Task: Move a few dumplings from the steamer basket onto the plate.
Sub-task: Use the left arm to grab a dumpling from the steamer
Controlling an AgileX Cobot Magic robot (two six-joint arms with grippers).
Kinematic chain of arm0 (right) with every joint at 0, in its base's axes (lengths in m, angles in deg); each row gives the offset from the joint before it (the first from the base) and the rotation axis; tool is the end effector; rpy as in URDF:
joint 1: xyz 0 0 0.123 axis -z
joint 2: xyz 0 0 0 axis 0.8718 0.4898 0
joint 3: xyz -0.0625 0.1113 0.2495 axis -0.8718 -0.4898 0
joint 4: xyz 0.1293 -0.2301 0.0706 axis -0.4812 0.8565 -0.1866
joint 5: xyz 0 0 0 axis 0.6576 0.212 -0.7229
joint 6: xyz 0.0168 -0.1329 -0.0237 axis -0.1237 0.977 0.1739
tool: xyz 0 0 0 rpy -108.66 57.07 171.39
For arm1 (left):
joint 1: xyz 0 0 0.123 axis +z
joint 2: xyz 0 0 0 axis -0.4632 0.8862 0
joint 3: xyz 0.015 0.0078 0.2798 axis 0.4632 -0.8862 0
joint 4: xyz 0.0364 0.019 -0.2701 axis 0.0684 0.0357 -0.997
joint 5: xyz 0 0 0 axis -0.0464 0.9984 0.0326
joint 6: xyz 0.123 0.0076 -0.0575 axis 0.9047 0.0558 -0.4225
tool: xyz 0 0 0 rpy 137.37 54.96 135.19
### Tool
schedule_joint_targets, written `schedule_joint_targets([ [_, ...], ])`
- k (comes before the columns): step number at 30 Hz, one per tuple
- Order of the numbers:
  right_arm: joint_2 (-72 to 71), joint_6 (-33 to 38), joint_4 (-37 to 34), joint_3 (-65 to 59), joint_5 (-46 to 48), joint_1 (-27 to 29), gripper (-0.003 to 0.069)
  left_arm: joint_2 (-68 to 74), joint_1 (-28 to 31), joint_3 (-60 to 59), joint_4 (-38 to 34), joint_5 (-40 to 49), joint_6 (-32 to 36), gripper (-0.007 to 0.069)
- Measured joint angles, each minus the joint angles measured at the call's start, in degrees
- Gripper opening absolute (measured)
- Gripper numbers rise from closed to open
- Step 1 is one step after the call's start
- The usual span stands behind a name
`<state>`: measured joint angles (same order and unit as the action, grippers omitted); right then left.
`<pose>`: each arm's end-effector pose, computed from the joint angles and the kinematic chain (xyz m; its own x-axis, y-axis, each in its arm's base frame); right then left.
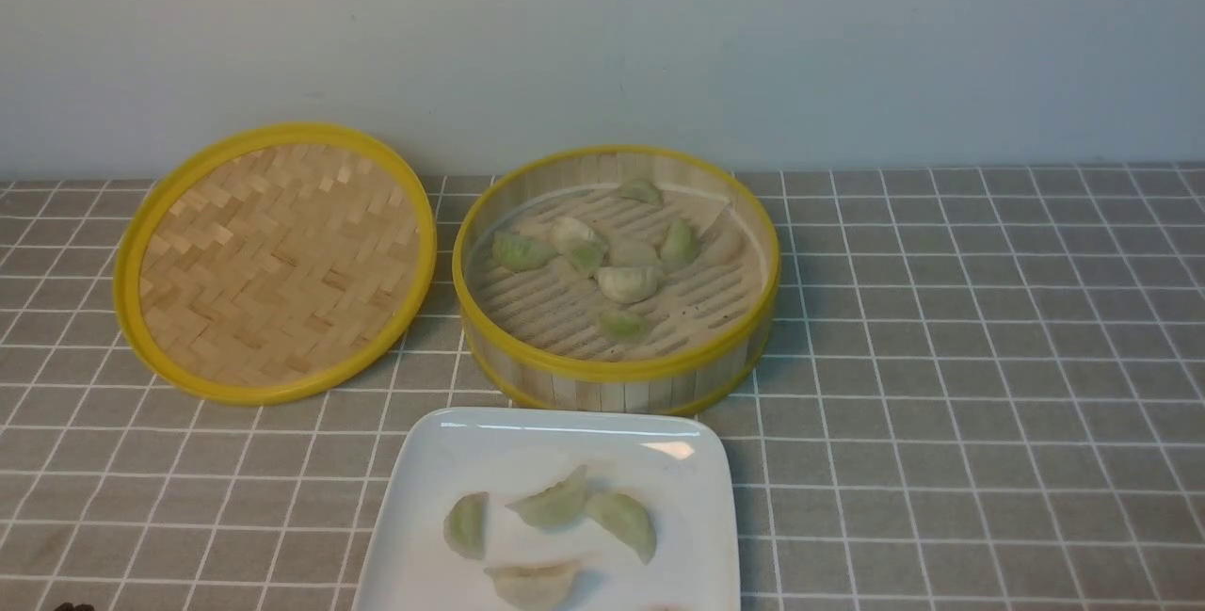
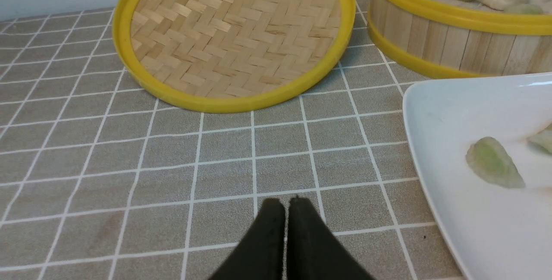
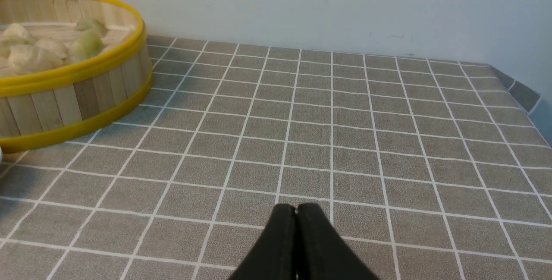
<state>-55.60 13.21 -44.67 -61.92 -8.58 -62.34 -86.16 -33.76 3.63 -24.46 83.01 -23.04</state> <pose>0.1221 0.0012 0.1595 -0.2958 -0.0091 -0.9552 -0.0126 0.9999 -0.0057 0.1210 -0.0126 0.1570 -0.3027 0.0468 -0.9520 0.1082 0.9940 0.0144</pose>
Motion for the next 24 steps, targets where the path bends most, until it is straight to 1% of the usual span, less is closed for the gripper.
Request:
schedule_joint_targets([
  [20, 0.0, 0.0, 0.0, 0.0, 0.0, 0.0, -0.0015, 0.0, 0.0, 0.0, 0.0, 0.0, 0.0, -0.0005],
  [24, 0.0, 0.0, 0.0, 0.0, 0.0, 0.0, -0.0015, 0.0, 0.0, 0.0, 2.1, -0.2, 0.9, -0.0005],
])
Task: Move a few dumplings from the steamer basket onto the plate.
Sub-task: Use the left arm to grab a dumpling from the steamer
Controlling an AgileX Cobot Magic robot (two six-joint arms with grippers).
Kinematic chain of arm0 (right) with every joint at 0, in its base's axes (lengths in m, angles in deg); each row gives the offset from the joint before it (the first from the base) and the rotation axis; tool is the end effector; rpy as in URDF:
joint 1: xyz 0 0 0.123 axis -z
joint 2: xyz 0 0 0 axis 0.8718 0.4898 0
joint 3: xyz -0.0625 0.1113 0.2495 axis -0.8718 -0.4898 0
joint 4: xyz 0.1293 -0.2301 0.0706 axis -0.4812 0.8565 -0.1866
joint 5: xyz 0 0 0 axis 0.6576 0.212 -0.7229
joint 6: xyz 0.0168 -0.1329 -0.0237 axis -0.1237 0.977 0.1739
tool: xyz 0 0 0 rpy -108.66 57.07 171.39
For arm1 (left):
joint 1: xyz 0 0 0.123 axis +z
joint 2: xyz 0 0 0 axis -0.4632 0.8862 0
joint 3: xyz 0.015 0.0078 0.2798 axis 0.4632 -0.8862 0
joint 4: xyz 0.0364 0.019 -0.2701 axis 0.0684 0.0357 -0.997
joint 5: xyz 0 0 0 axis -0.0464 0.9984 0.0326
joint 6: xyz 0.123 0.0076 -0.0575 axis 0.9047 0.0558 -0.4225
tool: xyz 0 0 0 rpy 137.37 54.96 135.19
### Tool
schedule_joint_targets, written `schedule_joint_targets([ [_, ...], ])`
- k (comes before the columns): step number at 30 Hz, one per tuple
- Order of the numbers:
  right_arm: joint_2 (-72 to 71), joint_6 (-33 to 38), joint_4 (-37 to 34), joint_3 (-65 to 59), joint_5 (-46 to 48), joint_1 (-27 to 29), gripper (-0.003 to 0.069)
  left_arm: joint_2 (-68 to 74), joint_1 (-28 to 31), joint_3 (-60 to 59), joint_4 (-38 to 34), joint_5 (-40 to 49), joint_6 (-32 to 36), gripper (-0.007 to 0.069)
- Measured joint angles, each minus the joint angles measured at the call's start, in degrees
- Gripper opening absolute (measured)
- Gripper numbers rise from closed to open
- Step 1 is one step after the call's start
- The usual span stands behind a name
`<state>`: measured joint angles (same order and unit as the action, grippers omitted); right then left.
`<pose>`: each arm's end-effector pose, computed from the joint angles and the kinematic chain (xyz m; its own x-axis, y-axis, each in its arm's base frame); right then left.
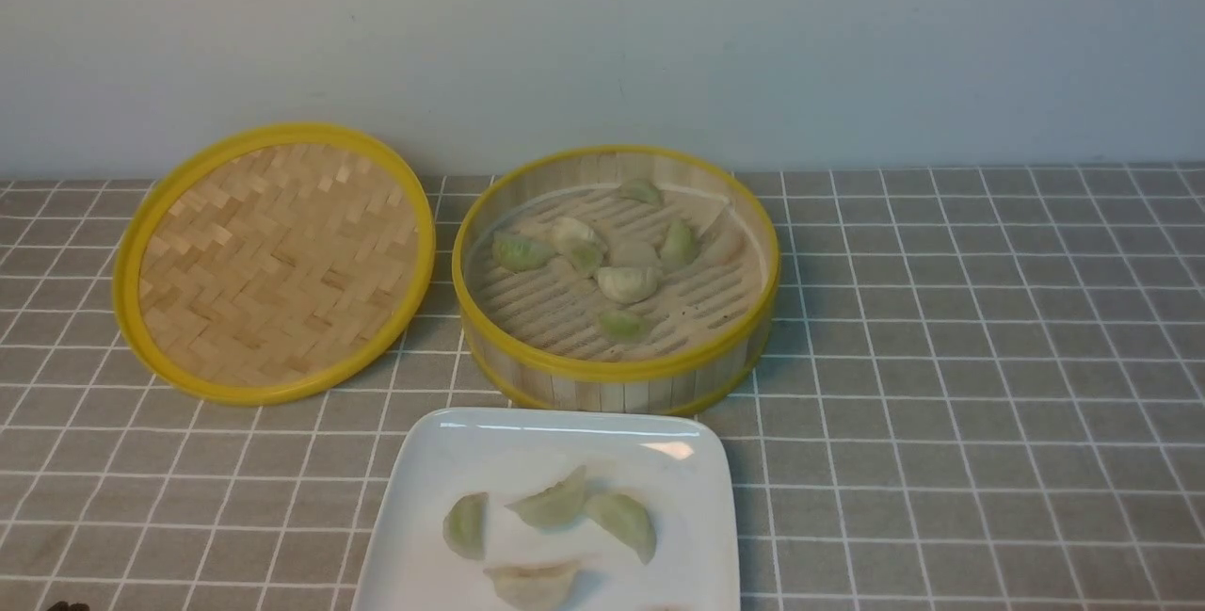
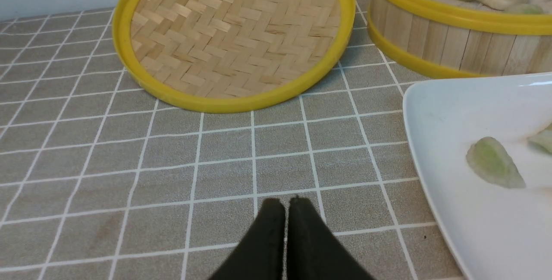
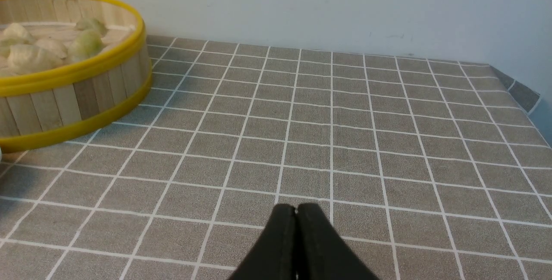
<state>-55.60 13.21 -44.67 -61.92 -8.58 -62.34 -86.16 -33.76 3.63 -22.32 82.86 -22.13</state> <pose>0.1221 0.0012 0.1595 -0.2958 -0.0091 -0.9552 -0.0126 0.9999 -0.0057 0.1213 -0.0108 0.1574 -0.2948 0.0967 -0.9506 0.1100 0.9917 0.0668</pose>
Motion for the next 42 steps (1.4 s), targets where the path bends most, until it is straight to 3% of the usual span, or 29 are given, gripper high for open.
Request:
schedule_joint_targets([
  [4, 0.0, 0.0, -0.1, 0.0, -0.1, 0.0, -0.0015, 0.0, 0.0, -0.2, -2.0, -6.5, -2.5, -0.0005],
  [7, 0.0, -1.6, -4.5, -0.4, -2.5, 0.0, -0.0015, 0.0, 0.0, -0.2, -9.2, -15.5, -9.1, -0.0005],
  [11, 0.0, -8.0, -15.7, -0.4, -10.4, 0.0, -0.0015, 0.0, 0.0, -0.2, -14.7, -23.3, -13.3, -0.0005],
  [16, 0.0, -13.7, -29.9, -0.4, -19.9, 0.0, -0.0015, 0.0, 0.0, -0.2, -16.5, -32.4, -14.7, -0.0005],
  [21, 0.0, -14.4, -33.1, -0.4, -22.1, 0.0, -0.0015, 0.0, 0.0, -0.2, -16.9, -41.1, -16.9, -0.0005],
  [25, 0.0, -14.7, -33.4, -0.4, -23.1, 0.0, -0.0015, 0.2, 0.0, 2.2, -17.1, -42.2, -19.5, -0.0005],
  [28, 0.0, -15.8, -33.5, -0.4, -25.4, 0.0, -0.0015, 3.4, 0.0, 9.0, -17.0, -40.1, -20.6, -0.0005],
  [33, 0.1, -17.9, -29.6, 11.8, -22.7, -1.5, -0.0015, 20.2, -0.5, 31.4, -13.3, -15.8, -20.7, -0.0005],
  [34, 0.2, -17.9, -29.6, 11.8, -22.7, -1.5, -0.0015, 21.8, -0.7, 32.3, -13.1, -14.6, -20.7, -0.0005],
  [35, 2.6, -16.2, -25.2, 19.9, -18.7, -2.3, -0.0015, 29.3, -1.8, 40.9, -12.5, -3.6, -19.2, -0.0005],
  [38, 7.7, -13.7, -20.8, 30.1, -10.6, -3.2, -0.0015, 37.8, -3.4, 48.8, -12.3, 7.5, -15.9, -0.0005],
  [39, 12.3, -11.9, -18.7, 36.7, -2.3, -3.5, -0.0015, 46.2, -5.1, 55.6, -12.3, 16.4, -11.3, -0.0005],
  [42, 19.7, -7.9, -17.3, 45.4, 12.4, -3.8, -0.0015, 54.9, -7.0, 61.0, -12.4, 23.2, -5.3, -0.0005],
])
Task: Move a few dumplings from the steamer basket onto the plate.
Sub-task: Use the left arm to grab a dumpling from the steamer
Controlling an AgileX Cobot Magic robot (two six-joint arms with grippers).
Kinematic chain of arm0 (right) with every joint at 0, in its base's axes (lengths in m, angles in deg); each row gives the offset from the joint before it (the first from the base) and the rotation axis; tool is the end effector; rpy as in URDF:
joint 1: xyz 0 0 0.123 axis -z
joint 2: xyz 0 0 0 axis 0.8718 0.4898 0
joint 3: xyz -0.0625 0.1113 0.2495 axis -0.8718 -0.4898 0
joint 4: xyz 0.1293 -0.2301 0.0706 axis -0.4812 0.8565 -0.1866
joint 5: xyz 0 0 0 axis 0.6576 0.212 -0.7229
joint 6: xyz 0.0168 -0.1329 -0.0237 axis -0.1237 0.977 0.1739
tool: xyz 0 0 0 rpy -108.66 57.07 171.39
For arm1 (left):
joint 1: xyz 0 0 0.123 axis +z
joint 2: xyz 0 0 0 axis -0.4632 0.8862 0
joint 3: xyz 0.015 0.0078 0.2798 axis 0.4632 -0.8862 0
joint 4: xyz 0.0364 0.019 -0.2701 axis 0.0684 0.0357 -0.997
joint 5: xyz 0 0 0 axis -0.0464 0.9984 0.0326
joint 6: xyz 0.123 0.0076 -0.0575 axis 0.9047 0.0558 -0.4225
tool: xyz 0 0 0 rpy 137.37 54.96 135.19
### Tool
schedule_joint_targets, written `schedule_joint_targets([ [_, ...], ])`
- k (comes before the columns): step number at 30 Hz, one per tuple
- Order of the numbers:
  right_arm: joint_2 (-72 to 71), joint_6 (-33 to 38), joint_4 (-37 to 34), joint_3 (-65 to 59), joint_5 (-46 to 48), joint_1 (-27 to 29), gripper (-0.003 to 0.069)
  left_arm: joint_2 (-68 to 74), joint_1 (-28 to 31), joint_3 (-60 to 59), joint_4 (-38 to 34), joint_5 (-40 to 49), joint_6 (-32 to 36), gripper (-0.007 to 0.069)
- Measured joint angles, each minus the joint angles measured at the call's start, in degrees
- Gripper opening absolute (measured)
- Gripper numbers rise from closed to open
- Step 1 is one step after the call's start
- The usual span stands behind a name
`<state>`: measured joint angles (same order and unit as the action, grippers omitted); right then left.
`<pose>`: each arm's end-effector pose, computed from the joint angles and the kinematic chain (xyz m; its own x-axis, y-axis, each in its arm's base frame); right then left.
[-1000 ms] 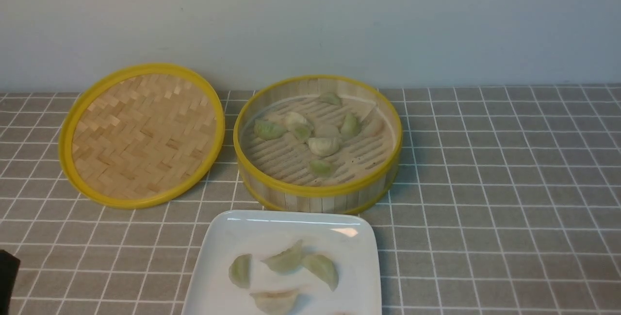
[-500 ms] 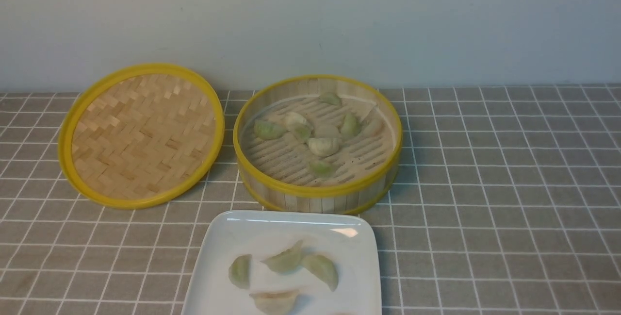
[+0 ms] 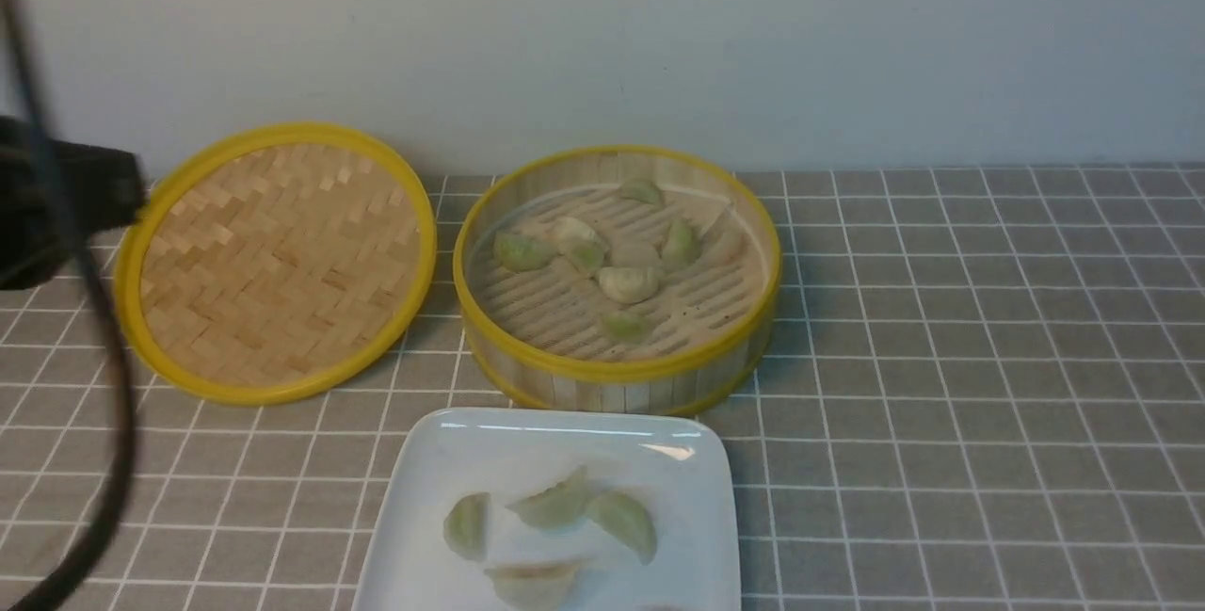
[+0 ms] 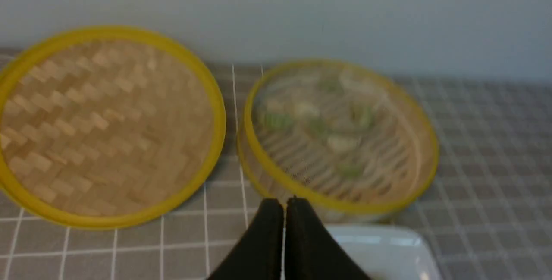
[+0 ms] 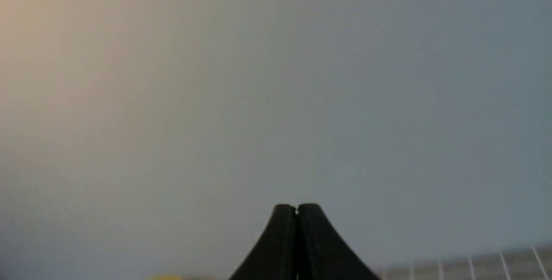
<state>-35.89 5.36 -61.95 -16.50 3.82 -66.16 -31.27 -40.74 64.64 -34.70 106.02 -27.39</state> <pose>0.1080 0.0297 0.3973 -0.1389 0.3671 -0.9198 -0.1966 0.9001 0.3889 0.2350 -0.0716 0.3635 -0.5997 -0.0534 -0.7984 0.2117 0.9516 -0.2226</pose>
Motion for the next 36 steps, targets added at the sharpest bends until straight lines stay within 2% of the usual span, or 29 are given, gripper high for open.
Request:
schedule_joint_targets([
  [4, 11.5, 6.5, 0.6, 9.8, 22.2, -0.1, -0.0015, 14.9, -3.0, 10.1, -2.4, 8.8, 10.4, -0.0005],
  [5, 12.6, 7.0, 0.6, 11.0, 24.2, -0.1, -0.0015, 17.3, -3.4, 11.9, -3.2, 10.2, 11.2, -0.0005],
  [7, 19.0, 10.9, 0.5, 14.4, 33.9, -0.1, -0.0015, 27.8, -4.2, 20.4, -6.5, 16.1, 13.2, -0.0005],
  [9, 21.6, 13.1, -0.4, 15.0, 37.2, -0.1, -0.0015, 35.9, -4.4, 27.6, -8.1, 20.6, 14.5, -0.0005],
  [14, 23.2, 15.1, -2.2, 15.1, 38.5, -0.1, -0.0015, 51.5, -4.4, 42.9, -7.8, 25.0, 16.3, -0.0005],
  [19, 22.8, 15.3, -2.7, 15.4, 38.8, -0.1, -0.0015, 63.7, -5.2, 56.3, -3.3, 25.2, 16.3, -0.0005],
  [28, 22.5, 15.3, -2.8, 15.4, 38.6, -0.1, -0.0015, 72.7, -6.1, 63.0, 1.8, 25.5, 18.0, 0.0],
  [33, 22.5, 15.3, -2.8, 15.4, 37.4, -0.1, -0.0015, 76.2, -6.1, 63.0, 2.8, 21.6, 24.3, 0.0098],
  [36, 22.5, 15.3, -2.8, 15.4, 37.1, -0.1, -0.0015, 77.4, -6.1, 63.0, 2.8, 18.2, 28.0, 0.02],
])
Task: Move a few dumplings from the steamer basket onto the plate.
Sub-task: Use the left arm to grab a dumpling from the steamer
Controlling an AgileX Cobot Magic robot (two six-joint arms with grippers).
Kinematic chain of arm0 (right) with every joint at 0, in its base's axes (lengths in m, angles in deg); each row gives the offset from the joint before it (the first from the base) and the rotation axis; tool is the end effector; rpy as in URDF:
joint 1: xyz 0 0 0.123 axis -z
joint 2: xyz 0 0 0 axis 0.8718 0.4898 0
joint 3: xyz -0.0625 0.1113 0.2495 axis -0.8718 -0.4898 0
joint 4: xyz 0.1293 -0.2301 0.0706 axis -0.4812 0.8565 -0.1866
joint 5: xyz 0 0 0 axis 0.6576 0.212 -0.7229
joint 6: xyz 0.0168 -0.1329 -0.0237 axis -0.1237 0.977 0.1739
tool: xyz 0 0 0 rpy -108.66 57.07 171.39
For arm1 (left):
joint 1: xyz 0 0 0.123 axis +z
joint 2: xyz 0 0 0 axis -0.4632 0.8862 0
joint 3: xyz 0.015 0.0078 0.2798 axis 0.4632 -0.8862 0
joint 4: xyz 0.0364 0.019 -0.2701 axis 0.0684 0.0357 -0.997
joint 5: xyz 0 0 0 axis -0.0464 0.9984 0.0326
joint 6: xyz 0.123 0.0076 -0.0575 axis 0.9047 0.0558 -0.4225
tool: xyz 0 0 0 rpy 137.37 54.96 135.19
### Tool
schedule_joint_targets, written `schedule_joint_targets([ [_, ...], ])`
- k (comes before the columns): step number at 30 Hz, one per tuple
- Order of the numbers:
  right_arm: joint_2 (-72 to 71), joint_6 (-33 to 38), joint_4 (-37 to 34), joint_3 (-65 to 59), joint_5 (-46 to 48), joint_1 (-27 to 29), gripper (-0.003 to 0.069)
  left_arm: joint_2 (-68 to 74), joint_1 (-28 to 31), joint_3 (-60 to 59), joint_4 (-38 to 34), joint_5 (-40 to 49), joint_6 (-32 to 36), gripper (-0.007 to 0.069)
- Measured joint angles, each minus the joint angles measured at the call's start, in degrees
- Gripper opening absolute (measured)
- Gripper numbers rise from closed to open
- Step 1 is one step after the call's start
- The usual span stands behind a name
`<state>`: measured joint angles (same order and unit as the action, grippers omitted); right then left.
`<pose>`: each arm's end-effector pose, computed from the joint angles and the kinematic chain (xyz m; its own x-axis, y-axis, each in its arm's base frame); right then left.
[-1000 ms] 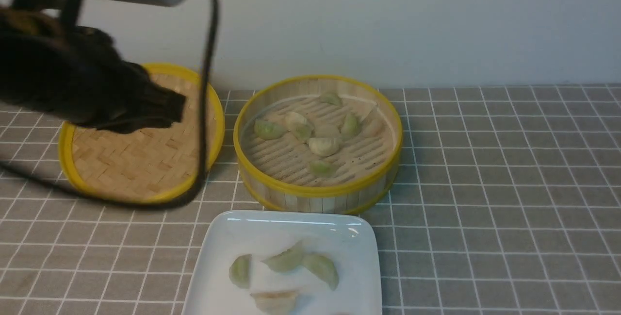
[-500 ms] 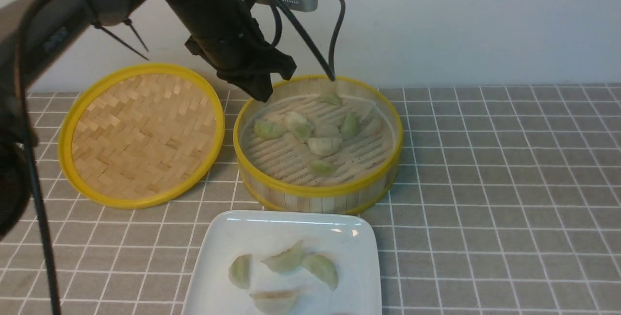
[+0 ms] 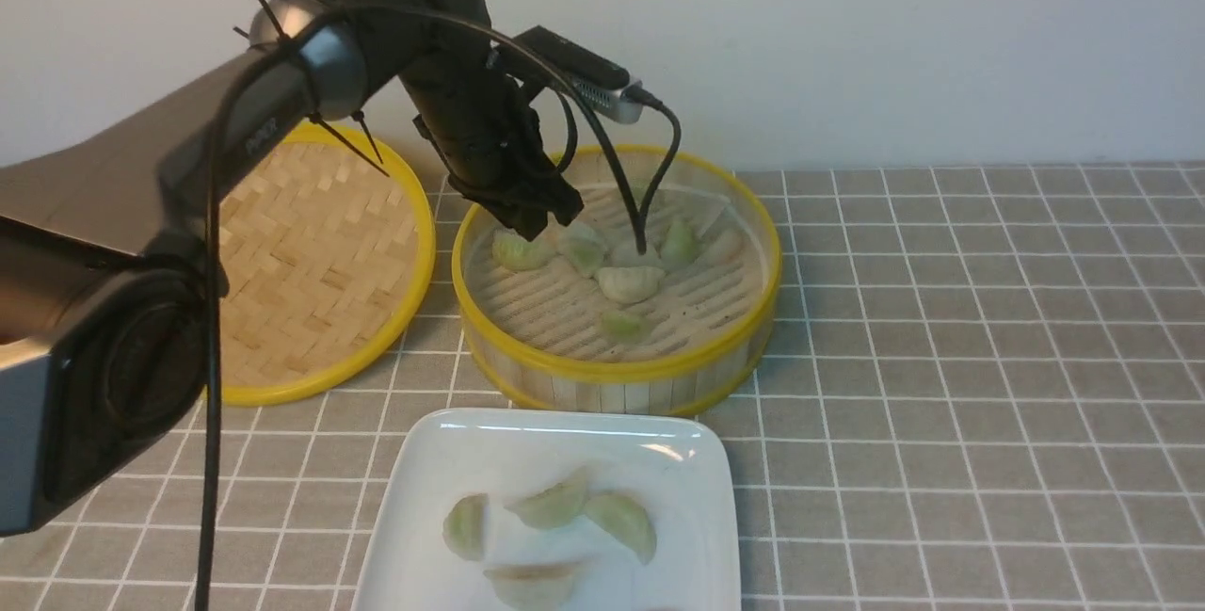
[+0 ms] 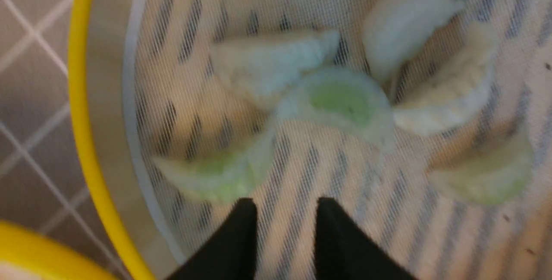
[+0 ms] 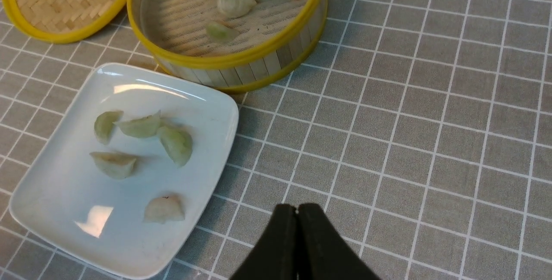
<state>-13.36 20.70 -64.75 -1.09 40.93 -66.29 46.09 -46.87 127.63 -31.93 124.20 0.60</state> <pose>0.1450 0.0530 0.3654 -0.7354 -0.0596 -0.6751 -0.2748 0.9368 0.2167 0.5040 -0.1918 0.1812 -0.6821 0.6126 -0.3992 0.6526 0.7563 0.0457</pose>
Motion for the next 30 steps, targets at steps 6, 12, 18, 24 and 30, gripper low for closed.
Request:
schedule_joint_targets([
  [6, 0.0, 0.0, 0.0, 0.0, -0.3, 0.0, -0.0015, 3.5, 0.0, 0.0, 0.1, -6.1, 3.2, 0.041],
  [12, 0.0, 0.0, 0.0, 0.0, -0.3, 0.0, -0.0015, 6.2, 0.0, 0.4, 1.3, -8.2, 2.9, 0.0472],
  [18, 0.0, 0.0, 0.0, 0.0, -0.3, 0.0, -0.0015, 7.1, 0.0, 0.4, 5.2, -7.7, 1.3, 0.0435],
  [24, 0.0, 0.0, 0.0, 0.0, -0.3, 0.0, -0.0015, 7.1, -0.2, 0.5, 7.6, -5.7, 1.1, 0.0306],
  [30, 0.0, 0.0, -1.3, 0.0, -0.3, 0.0, -0.0015, 6.9, -1.1, 1.3, 8.3, -3.0, 0.2, 0.0217],
])
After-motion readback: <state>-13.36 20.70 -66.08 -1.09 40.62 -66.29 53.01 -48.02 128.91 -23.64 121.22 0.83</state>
